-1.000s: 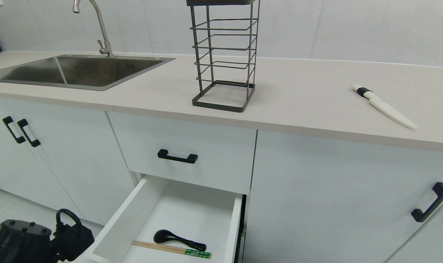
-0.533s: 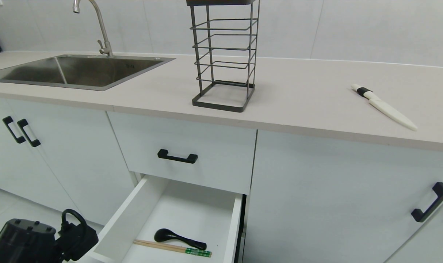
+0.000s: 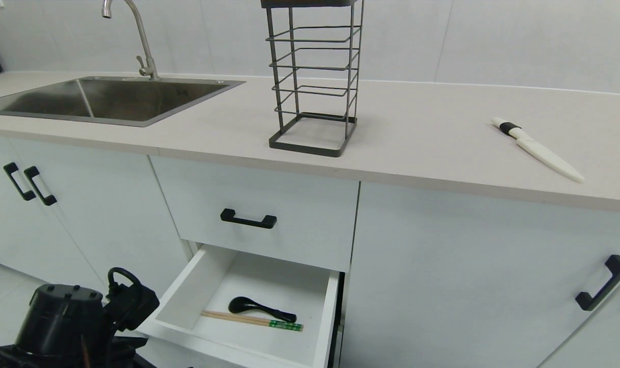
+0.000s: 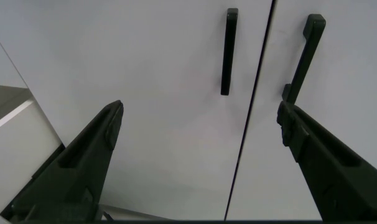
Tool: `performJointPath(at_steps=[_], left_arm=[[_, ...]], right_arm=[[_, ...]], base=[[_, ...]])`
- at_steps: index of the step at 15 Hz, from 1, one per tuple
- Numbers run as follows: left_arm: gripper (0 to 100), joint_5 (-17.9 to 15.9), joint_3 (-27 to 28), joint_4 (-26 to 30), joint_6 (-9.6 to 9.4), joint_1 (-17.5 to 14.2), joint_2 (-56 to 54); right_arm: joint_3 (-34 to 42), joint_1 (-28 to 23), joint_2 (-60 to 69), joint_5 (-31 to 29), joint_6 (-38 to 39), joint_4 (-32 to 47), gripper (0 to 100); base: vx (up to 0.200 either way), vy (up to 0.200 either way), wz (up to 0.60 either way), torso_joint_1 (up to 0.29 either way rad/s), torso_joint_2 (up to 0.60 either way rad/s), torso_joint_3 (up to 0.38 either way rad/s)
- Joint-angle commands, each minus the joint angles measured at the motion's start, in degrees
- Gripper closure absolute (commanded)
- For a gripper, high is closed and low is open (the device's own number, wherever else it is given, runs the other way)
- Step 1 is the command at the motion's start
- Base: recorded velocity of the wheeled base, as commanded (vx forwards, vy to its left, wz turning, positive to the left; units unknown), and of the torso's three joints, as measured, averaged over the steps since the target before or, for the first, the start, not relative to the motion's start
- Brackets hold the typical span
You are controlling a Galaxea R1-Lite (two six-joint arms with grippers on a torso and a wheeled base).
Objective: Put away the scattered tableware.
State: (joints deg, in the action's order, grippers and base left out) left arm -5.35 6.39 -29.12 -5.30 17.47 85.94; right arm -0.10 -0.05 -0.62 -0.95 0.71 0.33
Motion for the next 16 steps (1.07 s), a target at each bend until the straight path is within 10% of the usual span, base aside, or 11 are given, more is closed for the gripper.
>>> performJointPath(at_steps=[1, 5, 16], left_arm=[[0, -0.01, -1.11, -5.07, 0.21, -0.07, 6.17], [0, -0.01, -1.99, -16.49, 0.21, -0.07, 12.49], [0, -0.01, 4.69, -21.59, 1.08, -1.21, 18.21]], right_arm=[[0.01, -0.04, -0.08, -0.02, 0.0, 0.02, 0], [0.01, 0.05, -0.08, -0.02, 0.0, 0.02, 0], [0.01, -0.04, -0.08, -0.02, 0.0, 0.02, 0]], base=[[0.0, 0.0, 0.0, 0.0, 0.0, 0.0], [0.0, 0.0, 0.0, 0.0, 0.0, 0.0], [0.0, 0.0, 0.0, 0.0, 0.0, 0.0]])
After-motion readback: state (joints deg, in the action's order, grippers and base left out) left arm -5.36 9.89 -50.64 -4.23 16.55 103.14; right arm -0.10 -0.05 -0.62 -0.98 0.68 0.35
